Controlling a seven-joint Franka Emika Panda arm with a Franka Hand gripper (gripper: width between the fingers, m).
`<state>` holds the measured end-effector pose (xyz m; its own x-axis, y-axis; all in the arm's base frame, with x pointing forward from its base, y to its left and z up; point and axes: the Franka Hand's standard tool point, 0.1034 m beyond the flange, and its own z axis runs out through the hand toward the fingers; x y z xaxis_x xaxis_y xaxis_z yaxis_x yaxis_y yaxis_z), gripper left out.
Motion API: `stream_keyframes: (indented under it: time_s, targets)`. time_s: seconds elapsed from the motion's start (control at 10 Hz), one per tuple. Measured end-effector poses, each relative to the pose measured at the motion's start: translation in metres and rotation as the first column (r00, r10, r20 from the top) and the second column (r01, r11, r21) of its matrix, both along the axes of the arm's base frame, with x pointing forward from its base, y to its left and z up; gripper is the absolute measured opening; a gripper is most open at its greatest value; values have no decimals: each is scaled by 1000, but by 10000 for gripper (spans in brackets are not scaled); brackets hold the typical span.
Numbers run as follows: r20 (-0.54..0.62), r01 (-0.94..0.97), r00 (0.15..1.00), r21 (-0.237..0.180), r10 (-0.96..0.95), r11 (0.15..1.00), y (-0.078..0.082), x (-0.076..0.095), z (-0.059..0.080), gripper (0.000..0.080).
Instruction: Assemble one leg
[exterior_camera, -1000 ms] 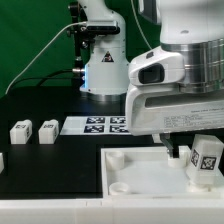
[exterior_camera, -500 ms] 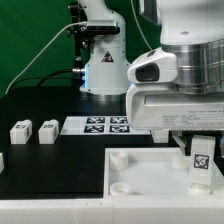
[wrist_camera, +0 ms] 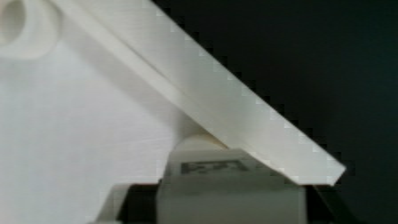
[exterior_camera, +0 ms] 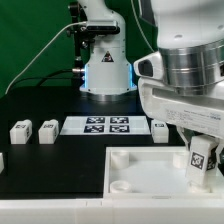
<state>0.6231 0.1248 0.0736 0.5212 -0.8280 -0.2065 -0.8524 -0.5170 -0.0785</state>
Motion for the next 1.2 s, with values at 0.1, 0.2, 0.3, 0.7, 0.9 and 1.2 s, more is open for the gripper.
stream_keyframes:
  time_s: [0.1, 0.2, 0.3, 0.7, 0.9, 1.2]
  targets:
    - [-16, 119, 993, 5, -119, 993, -1, 2, 0, 297]
    - [-25, 289, 957, 17, -288, 957, -1, 6, -1, 297]
    - [-28, 420, 908, 37, -419, 907, -1, 8, -1, 297]
    - [-15, 415, 910, 51, -415, 908, 1, 7, -1, 518]
    - [10, 280, 960, 52, -280, 959, 3, 5, -1, 620]
    - [120, -154, 981, -18, 155, 988, 9, 8, 6, 648]
